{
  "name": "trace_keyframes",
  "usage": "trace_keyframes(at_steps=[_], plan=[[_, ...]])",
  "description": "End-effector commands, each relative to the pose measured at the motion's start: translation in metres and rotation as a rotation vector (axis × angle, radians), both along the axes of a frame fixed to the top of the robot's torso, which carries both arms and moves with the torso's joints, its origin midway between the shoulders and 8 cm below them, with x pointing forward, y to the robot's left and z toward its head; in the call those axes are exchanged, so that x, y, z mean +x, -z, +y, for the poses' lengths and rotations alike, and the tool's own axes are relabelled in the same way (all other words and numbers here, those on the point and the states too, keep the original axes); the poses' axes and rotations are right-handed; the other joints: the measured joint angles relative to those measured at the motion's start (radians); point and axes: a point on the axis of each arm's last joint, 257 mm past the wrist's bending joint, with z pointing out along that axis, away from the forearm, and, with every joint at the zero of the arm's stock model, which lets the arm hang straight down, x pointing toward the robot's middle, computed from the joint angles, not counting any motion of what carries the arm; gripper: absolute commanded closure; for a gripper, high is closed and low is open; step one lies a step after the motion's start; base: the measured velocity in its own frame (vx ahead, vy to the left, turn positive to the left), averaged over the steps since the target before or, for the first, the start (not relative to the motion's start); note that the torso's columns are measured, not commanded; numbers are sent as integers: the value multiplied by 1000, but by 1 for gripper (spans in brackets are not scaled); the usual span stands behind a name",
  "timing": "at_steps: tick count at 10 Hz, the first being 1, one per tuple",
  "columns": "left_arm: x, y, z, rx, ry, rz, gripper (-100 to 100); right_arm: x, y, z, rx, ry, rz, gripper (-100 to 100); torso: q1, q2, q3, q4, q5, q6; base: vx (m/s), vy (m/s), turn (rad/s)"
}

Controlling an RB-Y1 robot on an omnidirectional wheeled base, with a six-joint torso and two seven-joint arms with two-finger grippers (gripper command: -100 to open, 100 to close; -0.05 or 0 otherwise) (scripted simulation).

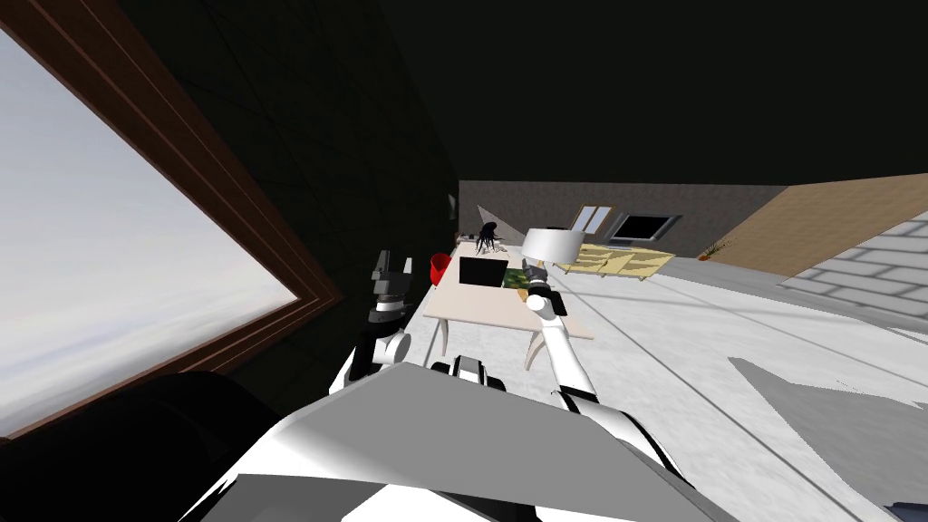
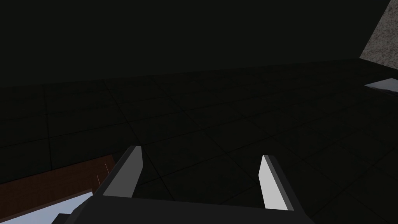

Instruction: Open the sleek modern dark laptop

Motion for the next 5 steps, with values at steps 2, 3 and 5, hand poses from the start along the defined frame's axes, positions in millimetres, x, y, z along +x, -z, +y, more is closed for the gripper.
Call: trace_keyframes(at_steps=[2, 3, 5], plan=[[0, 0, 0, 0, 0, 0, 0, 23, 7, 9, 153, -63, 25, -100, 1, 2, 1, 0, 0, 0, 4, -32, 22], [0, 0, 0, 0, 0, 0, 0, 25, 15, 8, 182, -69, 37, -100, 2, 3, 2, 0, 0, -1, 2, -30, 25], [0, 0, 0, 0, 0, 0, 0, 35, 19, 13, 255, -97, 51, -100, 4, 7, 4, 3, 2, 0, 1, -25, 21]])
